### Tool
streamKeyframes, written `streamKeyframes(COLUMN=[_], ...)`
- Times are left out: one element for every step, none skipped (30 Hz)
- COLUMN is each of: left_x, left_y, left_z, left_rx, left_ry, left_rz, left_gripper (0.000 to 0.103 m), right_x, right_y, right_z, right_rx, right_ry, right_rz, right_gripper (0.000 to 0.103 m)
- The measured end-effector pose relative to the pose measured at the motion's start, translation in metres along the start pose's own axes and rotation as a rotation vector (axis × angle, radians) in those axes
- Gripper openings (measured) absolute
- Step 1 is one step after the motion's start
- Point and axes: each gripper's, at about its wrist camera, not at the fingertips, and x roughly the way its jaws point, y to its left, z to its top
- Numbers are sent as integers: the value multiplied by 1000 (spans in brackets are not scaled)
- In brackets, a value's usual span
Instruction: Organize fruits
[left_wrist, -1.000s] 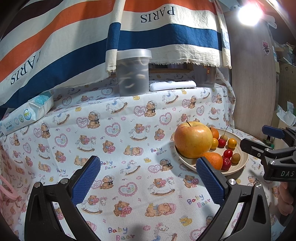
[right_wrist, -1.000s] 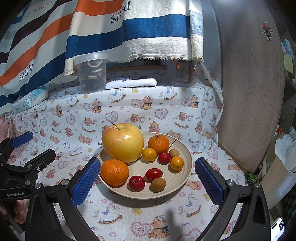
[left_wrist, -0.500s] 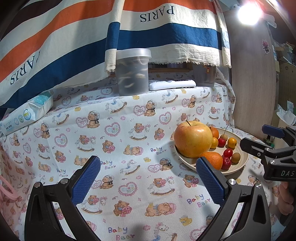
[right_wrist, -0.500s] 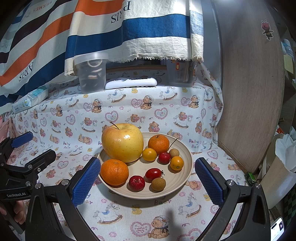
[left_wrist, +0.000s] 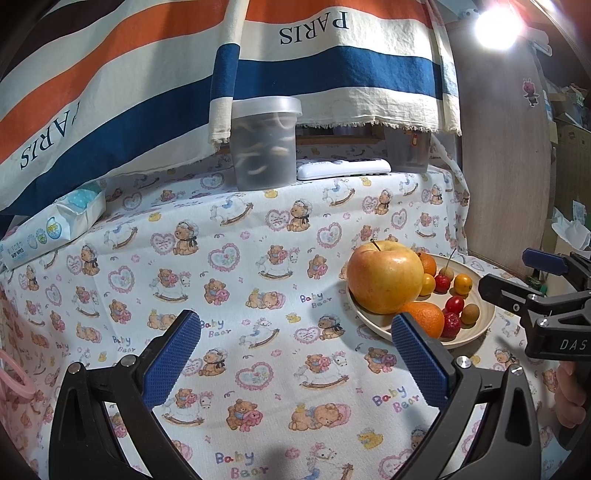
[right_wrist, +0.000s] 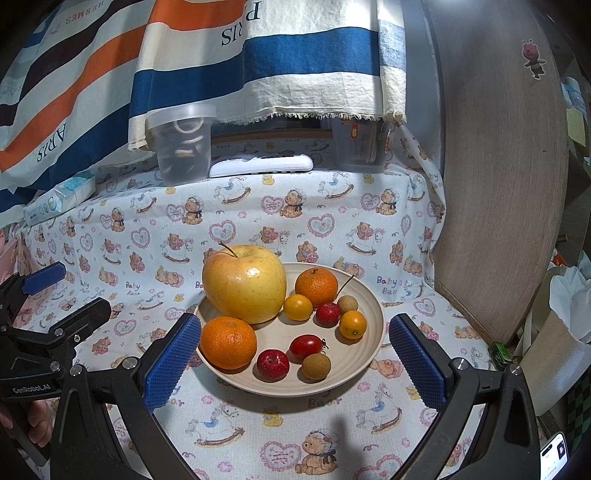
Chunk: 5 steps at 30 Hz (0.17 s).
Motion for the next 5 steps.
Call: streamKeyframes(left_x=[0,0,0,0,0], left_y=[0,0,0,0,0], left_z=[0,0,0,0,0], left_rx=[0,1,1,1,1], left_ry=[0,1,1,1,1], left_rz=[0,0,0,-1,-1], left_gripper=[103,103,103,103,103], right_x=[0,0,0,0,0], right_y=[0,0,0,0,0], right_z=[0,0,0,0,0], right_rx=[0,0,0,0,0], right_ry=[1,0,0,-1,0], right_rz=[0,-1,-1,-1,-1], right_gripper=[103,103,103,103,103])
